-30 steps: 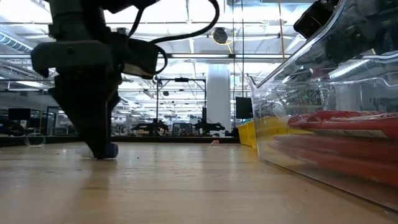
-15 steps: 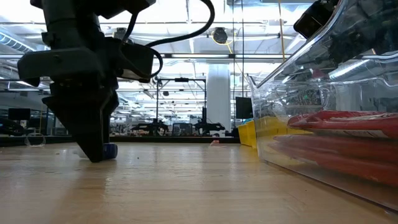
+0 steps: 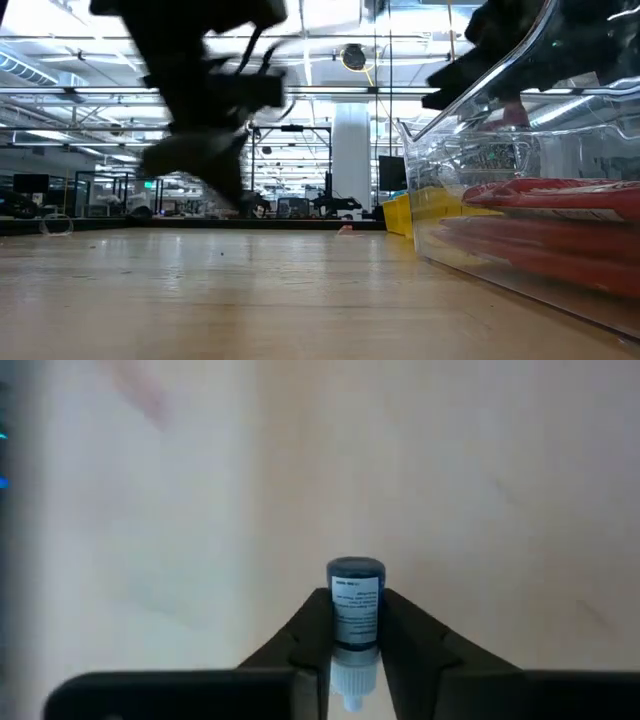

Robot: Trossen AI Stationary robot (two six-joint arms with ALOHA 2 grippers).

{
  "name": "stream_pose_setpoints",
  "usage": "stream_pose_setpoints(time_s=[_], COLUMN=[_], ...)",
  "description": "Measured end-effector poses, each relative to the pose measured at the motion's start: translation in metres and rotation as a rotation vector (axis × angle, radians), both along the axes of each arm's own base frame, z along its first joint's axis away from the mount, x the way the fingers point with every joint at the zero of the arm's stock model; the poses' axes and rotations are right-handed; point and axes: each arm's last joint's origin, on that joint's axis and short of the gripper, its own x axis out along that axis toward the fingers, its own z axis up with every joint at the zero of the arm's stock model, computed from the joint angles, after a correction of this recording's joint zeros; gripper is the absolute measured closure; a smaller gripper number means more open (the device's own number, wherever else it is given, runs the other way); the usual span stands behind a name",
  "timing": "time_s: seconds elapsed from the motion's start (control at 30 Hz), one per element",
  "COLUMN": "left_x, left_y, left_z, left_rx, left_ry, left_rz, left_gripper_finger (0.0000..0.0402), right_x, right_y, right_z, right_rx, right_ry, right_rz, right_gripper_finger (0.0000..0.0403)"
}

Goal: Pick & Place Food Item
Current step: Put the blue food coloring bottle into the bottom yellow bin

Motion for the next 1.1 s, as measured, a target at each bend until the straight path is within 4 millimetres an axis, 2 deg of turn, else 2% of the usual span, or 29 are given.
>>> stream_pose_setpoints(time_s=[0.17, 0.33, 0.43, 0.57, 0.83, 1.1], left_x=[0.026, 0.053, 0.063, 0.069, 0.071, 0.071], left_y=[0.019, 0.031, 0.037, 0.044, 0.054, 0.053], left_z=[0.026, 0.047, 0.056, 0.063, 0.064, 0.064], left_rx=[0.365, 0.531, 0.584, 0.658, 0.687, 0.691], left_ry=[-0.07, -0.188, -0.233, -0.24, -0.216, -0.218], left_rz=[-0.117, -0.236, -0.296, -0.328, -0.333, -0.351], left_gripper_finger=[0.0312, 0.0335, 0.0348, 0.034, 0.0328, 0.0326], right_x=[0.01, 0.023, 0.03, 0.042, 0.061, 0.068], right_y=[-0.007, -0.013, -0.014, -0.018, -0.019, -0.022], right_z=[-0.013, -0.019, -0.022, -0.023, -0.015, -0.02], right_rx=[0.073, 0.14, 0.114, 0.115, 0.088, 0.107], right_ry=[0.025, -0.041, -0.061, -0.064, -0.18, -0.17], right_rz=[-0.191, -0.228, -0.229, -0.246, -0.238, -0.215], right_gripper_finger=[0.0207, 0.0206, 0.0206, 0.0206, 0.0204, 0.0158])
